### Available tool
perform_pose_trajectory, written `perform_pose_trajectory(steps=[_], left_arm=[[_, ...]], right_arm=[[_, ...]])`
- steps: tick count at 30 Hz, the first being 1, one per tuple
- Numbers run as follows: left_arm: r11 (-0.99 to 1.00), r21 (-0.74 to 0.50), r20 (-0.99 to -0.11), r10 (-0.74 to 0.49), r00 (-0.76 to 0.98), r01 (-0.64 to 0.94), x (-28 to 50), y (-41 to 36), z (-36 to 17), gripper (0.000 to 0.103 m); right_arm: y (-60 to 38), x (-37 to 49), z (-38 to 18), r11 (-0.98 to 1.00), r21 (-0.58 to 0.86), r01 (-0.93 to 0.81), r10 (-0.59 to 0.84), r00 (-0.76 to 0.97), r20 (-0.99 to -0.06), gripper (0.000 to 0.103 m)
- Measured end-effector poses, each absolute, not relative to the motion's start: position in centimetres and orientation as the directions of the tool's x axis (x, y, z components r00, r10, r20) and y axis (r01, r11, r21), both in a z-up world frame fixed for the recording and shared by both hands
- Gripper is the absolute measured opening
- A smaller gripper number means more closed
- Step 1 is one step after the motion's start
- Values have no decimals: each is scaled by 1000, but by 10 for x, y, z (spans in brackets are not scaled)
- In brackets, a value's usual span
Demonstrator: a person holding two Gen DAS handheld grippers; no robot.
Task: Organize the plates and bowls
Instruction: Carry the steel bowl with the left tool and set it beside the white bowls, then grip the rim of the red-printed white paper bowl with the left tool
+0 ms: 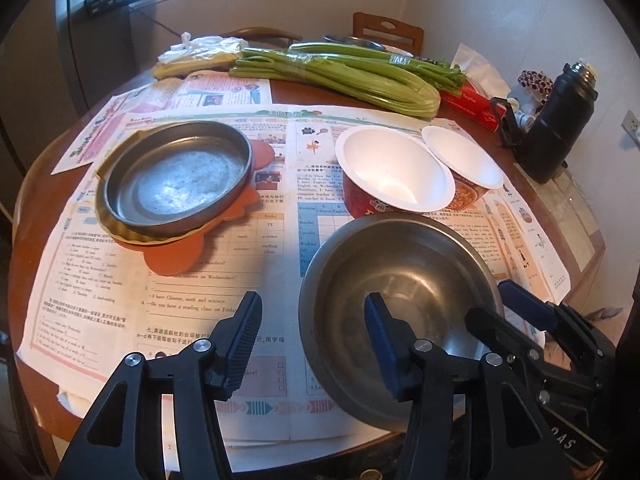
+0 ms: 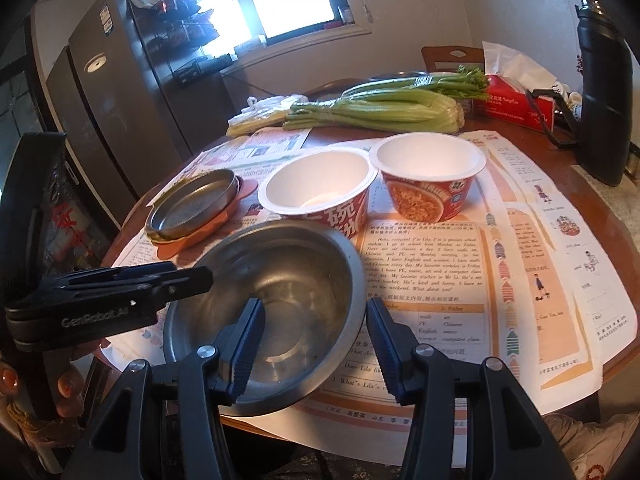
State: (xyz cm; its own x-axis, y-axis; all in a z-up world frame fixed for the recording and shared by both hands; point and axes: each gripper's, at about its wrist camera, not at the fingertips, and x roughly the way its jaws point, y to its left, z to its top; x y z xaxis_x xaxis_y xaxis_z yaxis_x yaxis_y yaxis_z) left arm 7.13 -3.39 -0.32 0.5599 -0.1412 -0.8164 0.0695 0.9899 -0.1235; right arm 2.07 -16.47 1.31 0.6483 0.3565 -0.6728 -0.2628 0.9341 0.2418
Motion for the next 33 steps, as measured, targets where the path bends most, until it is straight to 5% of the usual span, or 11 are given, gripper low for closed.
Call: perform_pose_trajectory(steps=[17,33], left_arm=[[985,-134,-756,-170,633,105,60,-28,30,56],[972,-149,-741,-232,630,183,141,-45,34,56]], right_arm=[[-185,19,36,922,322,-217,379,679,-629,52],[-175,79,35,923,342,-177,371,649,-664,52]])
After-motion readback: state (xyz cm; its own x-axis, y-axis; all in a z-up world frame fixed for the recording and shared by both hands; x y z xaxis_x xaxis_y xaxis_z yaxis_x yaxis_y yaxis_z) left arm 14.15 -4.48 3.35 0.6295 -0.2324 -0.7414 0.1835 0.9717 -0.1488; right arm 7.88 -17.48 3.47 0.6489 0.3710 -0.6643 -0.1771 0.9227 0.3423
